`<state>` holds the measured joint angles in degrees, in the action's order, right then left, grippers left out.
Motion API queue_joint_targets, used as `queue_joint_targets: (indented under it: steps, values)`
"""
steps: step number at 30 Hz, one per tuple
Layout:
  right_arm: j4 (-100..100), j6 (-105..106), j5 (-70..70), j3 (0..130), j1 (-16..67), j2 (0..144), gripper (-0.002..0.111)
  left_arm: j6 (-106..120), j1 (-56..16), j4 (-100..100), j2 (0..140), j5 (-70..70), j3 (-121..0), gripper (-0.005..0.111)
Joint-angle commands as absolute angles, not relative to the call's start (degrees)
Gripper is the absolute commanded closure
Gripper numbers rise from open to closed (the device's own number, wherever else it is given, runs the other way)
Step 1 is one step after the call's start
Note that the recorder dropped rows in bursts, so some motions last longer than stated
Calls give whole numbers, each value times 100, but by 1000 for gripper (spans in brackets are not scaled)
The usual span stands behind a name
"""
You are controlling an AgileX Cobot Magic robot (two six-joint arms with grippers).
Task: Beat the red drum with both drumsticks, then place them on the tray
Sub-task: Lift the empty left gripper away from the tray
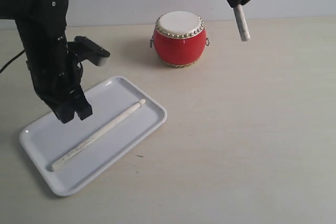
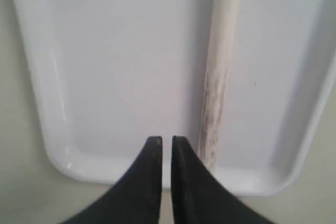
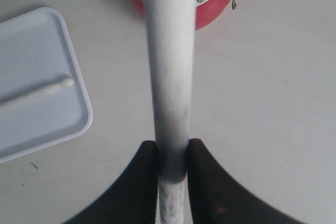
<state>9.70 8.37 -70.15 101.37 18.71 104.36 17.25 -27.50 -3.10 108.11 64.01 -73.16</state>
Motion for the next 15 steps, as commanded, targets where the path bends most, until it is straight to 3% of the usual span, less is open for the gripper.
queue_joint_targets:
  steps: [1,8,15]
  values:
    - [1039,885,-6996,10123,1860,10399,108,993,-2716,-385,10496,5387,-7354,107]
    - [1039,885,-6996,9829,1860,10464,108,372,-2715,-319,10081,3633,-6989,107]
    - [1007,885,-6996,9820,1860,10628,108,396,-2644,-342,9286,1924,-5634,107]
